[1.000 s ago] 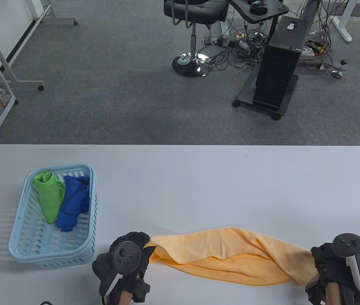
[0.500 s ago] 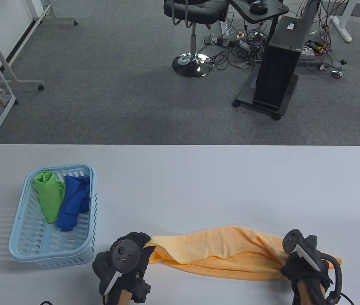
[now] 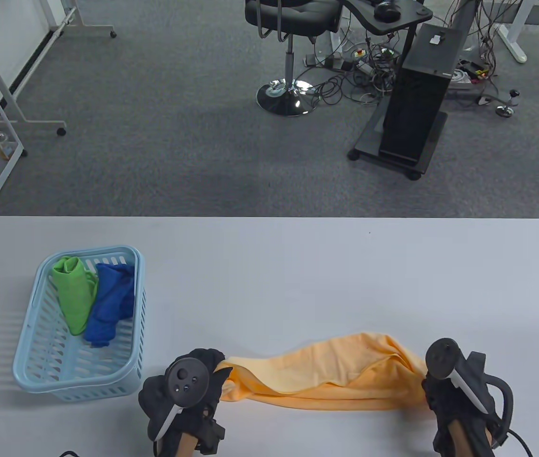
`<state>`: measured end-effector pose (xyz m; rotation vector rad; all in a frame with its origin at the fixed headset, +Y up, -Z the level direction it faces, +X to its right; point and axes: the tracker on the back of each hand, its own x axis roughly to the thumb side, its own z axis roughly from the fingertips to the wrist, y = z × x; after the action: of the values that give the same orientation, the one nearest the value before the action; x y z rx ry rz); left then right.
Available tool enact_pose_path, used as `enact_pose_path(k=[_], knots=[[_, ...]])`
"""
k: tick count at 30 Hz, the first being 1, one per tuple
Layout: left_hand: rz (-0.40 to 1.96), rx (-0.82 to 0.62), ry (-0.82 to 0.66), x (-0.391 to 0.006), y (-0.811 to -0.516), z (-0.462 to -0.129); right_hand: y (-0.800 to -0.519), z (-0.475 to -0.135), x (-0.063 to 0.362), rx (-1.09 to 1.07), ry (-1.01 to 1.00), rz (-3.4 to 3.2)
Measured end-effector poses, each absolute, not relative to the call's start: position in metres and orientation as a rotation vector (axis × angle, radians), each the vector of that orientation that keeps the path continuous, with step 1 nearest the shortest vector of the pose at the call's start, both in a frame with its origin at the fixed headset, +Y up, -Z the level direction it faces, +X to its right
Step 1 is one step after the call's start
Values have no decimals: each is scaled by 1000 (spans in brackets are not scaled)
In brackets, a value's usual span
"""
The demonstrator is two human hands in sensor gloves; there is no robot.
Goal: Roll rectangular towel into towel roll
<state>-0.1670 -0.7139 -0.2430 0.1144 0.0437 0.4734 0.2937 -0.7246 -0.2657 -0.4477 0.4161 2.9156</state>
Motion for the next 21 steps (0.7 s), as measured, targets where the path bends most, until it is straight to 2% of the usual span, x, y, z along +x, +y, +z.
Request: enact_pose_path(k=[5, 13, 15, 18, 21], knots=[[470, 113, 45, -167, -714, -243, -726, -267, 284, -259, 490, 2647], [471, 105, 44, -167, -714, -243, -739, -273, 299, -255, 493, 2397], [474, 108, 44, -168, -714, -243, -733, -270, 316, -393, 335, 2431], [477, 109, 47, -168, -714, -243, -727, -262, 338, -679, -54, 2719], [475, 107, 47, -168, -714, -244, -720, -256, 348, -721, -98, 2790]])
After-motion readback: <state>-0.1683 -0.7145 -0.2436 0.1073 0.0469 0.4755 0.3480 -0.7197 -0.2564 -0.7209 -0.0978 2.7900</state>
